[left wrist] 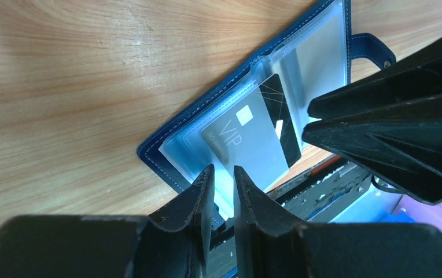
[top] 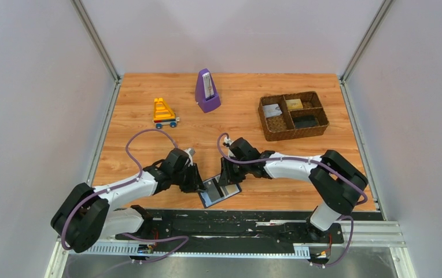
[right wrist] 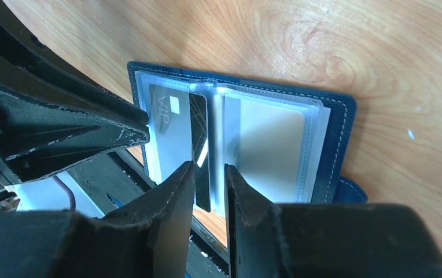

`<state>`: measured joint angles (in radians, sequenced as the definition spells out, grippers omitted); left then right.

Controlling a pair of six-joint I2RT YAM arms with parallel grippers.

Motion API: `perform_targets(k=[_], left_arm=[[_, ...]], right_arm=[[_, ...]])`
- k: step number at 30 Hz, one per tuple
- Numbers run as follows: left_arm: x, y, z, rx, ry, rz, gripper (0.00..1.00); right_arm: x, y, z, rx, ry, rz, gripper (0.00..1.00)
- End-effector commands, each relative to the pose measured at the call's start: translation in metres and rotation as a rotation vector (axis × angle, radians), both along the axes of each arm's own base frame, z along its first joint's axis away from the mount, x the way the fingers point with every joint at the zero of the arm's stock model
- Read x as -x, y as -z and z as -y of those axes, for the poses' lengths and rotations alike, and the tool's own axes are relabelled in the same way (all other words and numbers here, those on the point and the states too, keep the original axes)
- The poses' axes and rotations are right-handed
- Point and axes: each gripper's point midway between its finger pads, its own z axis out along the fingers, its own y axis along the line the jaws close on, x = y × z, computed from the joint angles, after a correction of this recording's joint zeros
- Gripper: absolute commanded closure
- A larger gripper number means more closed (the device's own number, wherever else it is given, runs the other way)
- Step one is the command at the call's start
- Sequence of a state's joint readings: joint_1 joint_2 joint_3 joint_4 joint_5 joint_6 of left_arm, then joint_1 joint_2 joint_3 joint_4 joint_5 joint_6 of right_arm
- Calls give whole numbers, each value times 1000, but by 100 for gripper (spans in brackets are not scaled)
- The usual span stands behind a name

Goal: Take the credit cards out of the card holder
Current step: Remove the credit card from the card holder.

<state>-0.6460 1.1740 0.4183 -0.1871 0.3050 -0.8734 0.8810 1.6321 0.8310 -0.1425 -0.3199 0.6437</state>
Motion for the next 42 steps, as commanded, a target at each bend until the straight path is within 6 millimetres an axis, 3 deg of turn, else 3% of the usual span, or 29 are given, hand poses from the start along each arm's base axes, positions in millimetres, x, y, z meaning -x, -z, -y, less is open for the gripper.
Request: perform_targets(k=[1, 10, 15, 18, 26, 30, 37, 42], left_arm=[[-3, 5, -1, -5, -16, 12, 74], [-1, 10, -3, -15, -18, 8, 74], [-1, 10, -4, -17, -20, 7, 74], [-1, 9, -3, -15, -18, 8, 74], [-4, 3, -8, -59, 6, 30, 72], [-9, -18, -2, -25, 36, 82, 64], [-18, -78, 18, 103, 130, 223, 45], [-21, -98, 20, 117, 155, 276, 43]], right_arm=[[3, 5, -9, -55, -44, -11, 73], [8, 13, -11, -69, -50, -45, 75], [8, 8, -11, -82, -64, -29, 99], [8, 4, -10, -93, -73, -26, 100], [-7, -16, 22, -119, -52, 24, 100], [-8, -27, 33, -116, -87, 59, 100], [-15, -62, 44, -102, -135, 161, 100], [-28, -82, 48, -107, -74, 212, 100]])
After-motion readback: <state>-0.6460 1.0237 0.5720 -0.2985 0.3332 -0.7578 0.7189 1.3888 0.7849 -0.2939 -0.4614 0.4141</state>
